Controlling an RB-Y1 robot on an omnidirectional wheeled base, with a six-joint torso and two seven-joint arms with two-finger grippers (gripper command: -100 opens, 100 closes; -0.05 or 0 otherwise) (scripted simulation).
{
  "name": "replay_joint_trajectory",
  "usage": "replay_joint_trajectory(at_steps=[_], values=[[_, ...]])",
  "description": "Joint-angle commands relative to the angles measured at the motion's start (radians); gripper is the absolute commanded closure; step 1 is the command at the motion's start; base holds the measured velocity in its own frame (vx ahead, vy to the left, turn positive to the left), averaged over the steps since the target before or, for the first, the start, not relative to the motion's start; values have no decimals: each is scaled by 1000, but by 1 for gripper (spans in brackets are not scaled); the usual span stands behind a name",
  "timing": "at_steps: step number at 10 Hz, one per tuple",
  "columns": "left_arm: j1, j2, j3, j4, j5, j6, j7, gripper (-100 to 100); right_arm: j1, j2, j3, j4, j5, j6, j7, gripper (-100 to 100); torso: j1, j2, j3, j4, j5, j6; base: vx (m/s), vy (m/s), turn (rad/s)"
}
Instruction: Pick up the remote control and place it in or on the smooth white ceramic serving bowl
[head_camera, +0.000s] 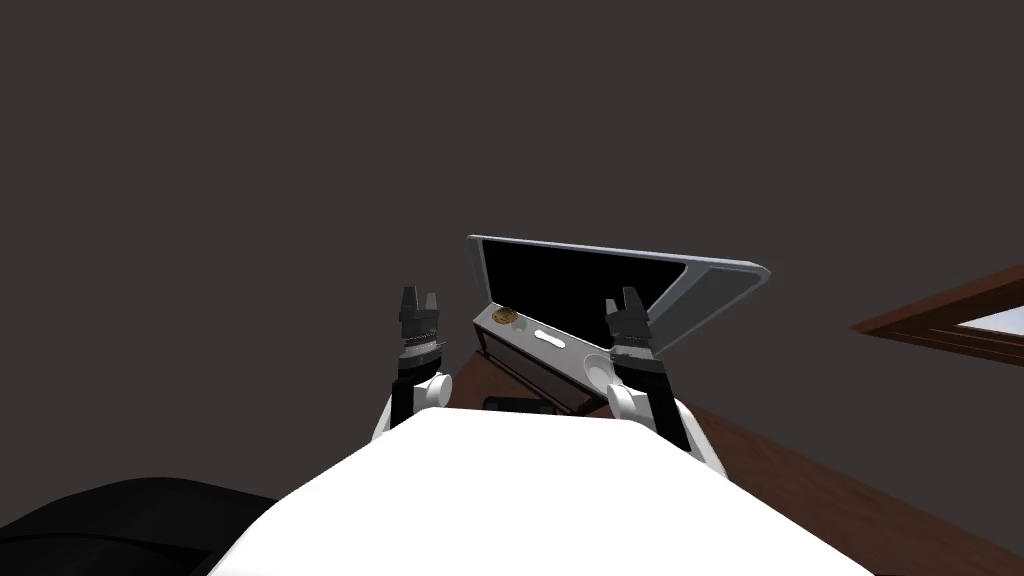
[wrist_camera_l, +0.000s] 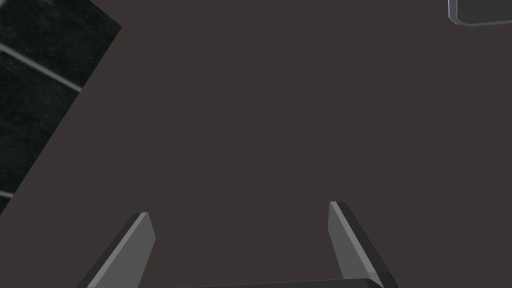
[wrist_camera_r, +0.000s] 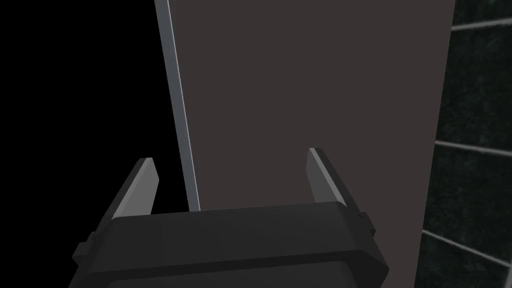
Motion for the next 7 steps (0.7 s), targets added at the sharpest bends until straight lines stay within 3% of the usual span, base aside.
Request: replay_joint_trajectory(at_steps=[1,7], values=[[0,0,0,0,0,0,0,0,4,-35,-1,23,0,4,-2,-100,0,0,0,0,0,0,-21,69,119],[0,0,0,0,0,0,0,0,33,-180,1,162,13,25,-17,-100,10,5,3,1,2,0,-55,155,185]])
